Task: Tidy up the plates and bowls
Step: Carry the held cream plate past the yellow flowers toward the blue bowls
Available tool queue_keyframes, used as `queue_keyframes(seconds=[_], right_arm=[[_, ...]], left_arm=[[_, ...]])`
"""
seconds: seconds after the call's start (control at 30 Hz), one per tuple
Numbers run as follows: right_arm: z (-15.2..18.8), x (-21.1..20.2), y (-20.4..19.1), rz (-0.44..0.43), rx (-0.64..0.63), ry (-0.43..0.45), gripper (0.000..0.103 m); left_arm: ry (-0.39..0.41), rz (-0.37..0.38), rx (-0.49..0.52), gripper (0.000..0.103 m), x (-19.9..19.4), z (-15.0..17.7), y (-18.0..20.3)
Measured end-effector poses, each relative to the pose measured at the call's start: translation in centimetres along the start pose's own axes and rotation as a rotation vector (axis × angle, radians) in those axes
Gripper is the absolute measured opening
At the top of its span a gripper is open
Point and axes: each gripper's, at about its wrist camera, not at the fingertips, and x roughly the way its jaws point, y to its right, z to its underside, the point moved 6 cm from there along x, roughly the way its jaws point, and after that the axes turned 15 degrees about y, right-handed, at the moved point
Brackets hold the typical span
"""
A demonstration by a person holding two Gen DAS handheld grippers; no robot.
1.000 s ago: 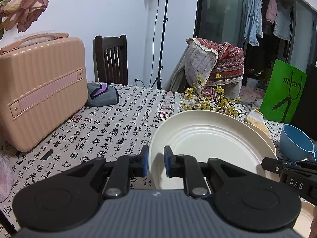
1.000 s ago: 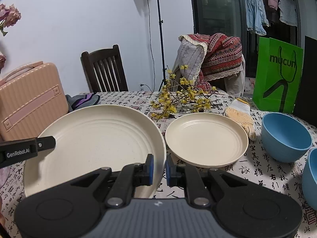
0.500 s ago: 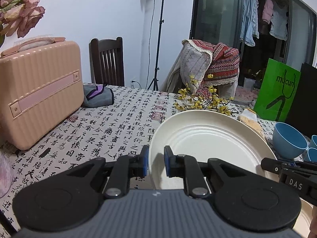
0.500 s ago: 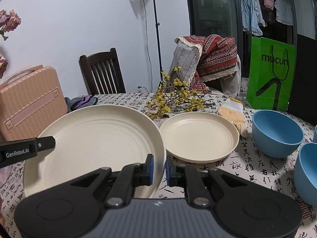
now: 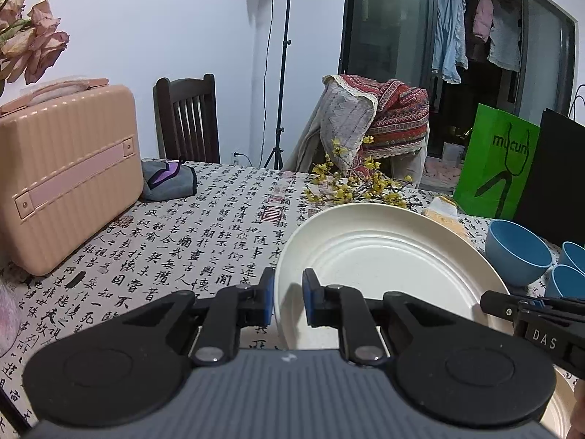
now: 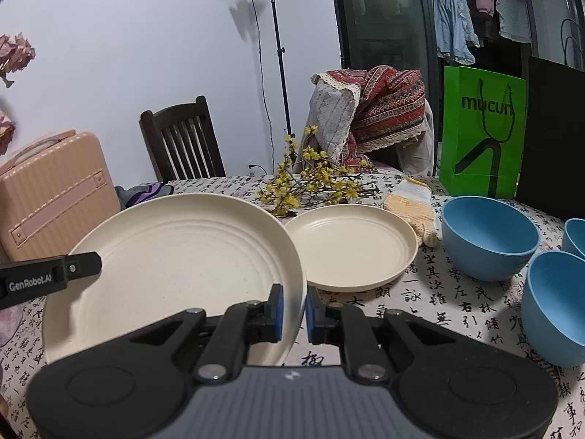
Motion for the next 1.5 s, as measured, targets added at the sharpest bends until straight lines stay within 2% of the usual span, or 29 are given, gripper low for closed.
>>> queue_keyframes(seconds=[1.5], right_arm=[[1.8,-6.6,6.5,0.039,0.060,0.040,0.012]], left_arm=[[0.021,0.057,0.043,0.016,-5.1,1.9,6.8]])
